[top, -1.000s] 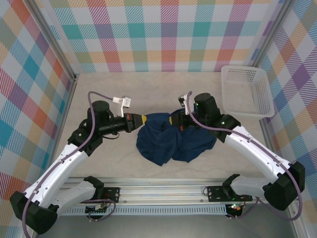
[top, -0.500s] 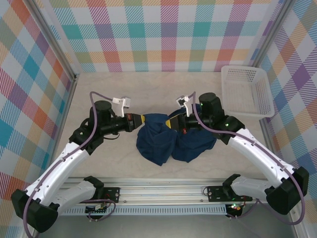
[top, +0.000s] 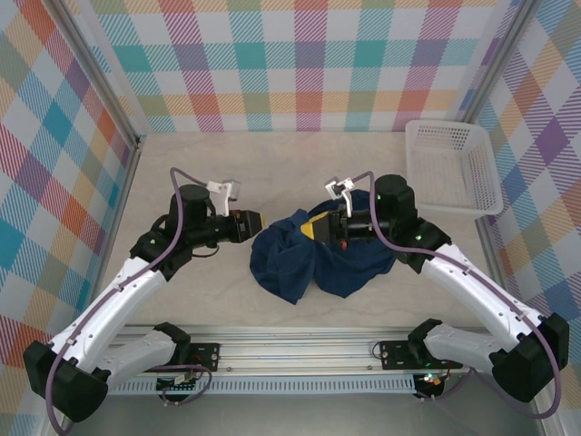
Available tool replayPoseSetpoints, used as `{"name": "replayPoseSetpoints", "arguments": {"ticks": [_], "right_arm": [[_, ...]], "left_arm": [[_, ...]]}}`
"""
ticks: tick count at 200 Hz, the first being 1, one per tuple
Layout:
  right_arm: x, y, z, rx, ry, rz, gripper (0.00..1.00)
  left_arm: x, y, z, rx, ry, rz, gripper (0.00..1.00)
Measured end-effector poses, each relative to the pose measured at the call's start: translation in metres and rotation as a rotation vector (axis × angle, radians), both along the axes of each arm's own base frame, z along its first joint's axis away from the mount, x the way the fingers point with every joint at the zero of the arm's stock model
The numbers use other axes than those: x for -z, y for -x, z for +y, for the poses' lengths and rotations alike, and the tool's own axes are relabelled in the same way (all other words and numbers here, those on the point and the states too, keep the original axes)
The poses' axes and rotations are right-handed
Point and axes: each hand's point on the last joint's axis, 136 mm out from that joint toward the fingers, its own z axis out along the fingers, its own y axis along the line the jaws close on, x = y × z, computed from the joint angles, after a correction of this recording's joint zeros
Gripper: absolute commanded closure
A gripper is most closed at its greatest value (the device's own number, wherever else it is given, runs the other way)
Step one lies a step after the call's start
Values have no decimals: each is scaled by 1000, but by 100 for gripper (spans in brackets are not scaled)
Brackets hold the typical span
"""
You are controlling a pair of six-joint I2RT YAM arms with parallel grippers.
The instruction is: Fold the inside-out t-shirt
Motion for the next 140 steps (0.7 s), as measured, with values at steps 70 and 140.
{"name": "replayPoseSetpoints", "arguments": {"ticks": [70,140], "right_arm": [[7,-7,5,7,5,28,100],[7,-7,4,8,6,32,100]], "left_arm": [[-57,56,-35,266,143,-181,62],[-35,56,-79,419,66,-153,73]]}}
